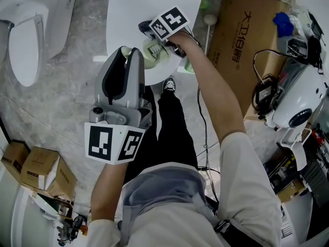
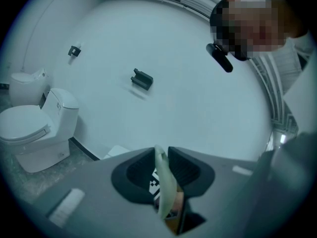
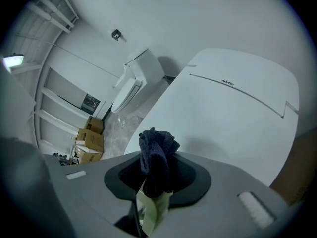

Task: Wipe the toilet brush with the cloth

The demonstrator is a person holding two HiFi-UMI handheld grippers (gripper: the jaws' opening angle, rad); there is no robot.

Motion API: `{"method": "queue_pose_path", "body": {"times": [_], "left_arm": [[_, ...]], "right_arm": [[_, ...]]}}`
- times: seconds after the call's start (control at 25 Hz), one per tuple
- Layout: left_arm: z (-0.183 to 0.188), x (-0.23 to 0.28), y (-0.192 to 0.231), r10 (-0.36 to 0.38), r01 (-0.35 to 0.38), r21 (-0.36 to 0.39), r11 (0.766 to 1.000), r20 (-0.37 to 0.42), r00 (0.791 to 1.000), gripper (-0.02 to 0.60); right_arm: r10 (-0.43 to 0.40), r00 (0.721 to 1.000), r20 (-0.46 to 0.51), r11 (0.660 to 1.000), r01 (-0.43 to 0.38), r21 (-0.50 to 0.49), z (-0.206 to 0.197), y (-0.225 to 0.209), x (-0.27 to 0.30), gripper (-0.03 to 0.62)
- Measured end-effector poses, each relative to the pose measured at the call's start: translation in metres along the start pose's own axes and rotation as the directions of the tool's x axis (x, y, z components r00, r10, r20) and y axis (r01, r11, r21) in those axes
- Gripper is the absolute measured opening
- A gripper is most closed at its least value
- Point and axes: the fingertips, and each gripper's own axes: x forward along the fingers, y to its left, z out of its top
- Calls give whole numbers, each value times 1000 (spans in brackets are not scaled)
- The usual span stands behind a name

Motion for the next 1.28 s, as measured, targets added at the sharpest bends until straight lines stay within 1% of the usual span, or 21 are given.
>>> {"method": "queue_pose_path", "body": {"times": [0.2,0.36,0.6,0.8,1.0,1.12,1.28], "left_arm": [[0,1,1,0,0,-4,1000,1,1000,0],[-1,0,1,0,0,-3,1000,-1,1000,0],[-2,0,1,3,-3,-2,1000,-2,1000,0],[1,0,6,12,-12,-9,1000,-8,1000,0],[0,0,5,16,-16,0,1000,-7,1000,0],[-1,-1,4,19,-19,3,1000,-7,1000,0],[-1,-1,4,23,-23,8,1000,-14,1000,0]], "right_arm": [[39,999,0,999,-39,-4,0,4,6,109],[43,999,9,999,-43,27,-2,0,13,109],[-15,999,48,994,9,111,-10,-23,18,107],[-79,990,115,972,51,228,-13,-43,9,107],[-106,978,178,952,48,303,-22,-54,-2,107],[-129,970,208,944,55,326,-28,-59,-10,107],[-142,960,242,929,45,367,-37,-61,-16,107]]}}
